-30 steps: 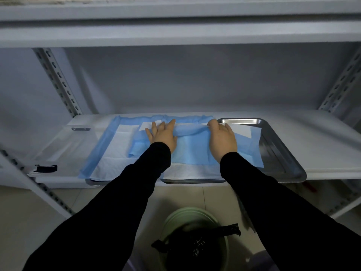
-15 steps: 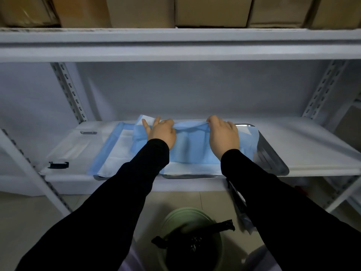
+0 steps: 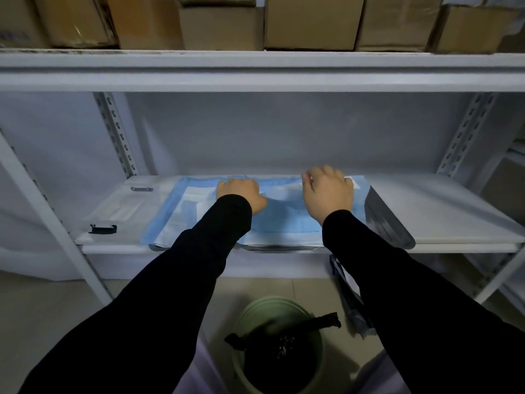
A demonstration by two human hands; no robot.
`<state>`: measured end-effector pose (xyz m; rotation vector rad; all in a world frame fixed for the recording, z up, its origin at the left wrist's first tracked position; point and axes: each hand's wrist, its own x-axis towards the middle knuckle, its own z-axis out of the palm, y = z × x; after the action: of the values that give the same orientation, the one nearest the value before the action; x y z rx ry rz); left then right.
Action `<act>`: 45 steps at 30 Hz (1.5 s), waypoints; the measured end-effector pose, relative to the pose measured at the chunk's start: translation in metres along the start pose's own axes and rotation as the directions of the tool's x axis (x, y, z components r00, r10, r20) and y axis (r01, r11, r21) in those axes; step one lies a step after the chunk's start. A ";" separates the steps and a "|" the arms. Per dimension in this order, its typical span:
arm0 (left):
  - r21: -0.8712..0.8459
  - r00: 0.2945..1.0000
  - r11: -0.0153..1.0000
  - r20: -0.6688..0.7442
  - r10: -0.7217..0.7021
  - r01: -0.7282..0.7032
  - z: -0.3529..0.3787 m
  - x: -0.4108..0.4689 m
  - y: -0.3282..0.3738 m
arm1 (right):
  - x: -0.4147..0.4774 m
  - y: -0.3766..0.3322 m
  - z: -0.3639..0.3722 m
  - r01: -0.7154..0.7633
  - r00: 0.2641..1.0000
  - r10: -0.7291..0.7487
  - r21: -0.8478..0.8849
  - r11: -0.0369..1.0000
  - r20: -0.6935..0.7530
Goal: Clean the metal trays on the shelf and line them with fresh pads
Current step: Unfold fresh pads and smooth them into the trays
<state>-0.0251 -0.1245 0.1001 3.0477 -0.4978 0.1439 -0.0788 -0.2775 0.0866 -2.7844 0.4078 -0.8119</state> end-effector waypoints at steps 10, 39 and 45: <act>-0.109 0.826 0.990 0.547 0.135 -0.089 -0.008 -0.012 0.007 | 0.010 -0.013 -0.010 0.048 0.866 0.031 -0.144 0.988 0.498; -0.090 0.956 0.989 0.280 -0.088 0.118 0.081 0.044 -0.022 | 0.014 0.028 0.084 0.069 0.808 0.039 -0.159 0.985 0.588; -0.057 0.954 0.984 0.260 -0.148 0.168 0.094 0.057 -0.024 | 0.022 0.038 0.100 0.068 0.839 0.084 -0.256 0.964 0.538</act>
<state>0.0441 -0.1252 0.0116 3.0255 -0.2605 -0.2719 -0.0137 -0.3078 0.0048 -3.0785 0.4422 0.0800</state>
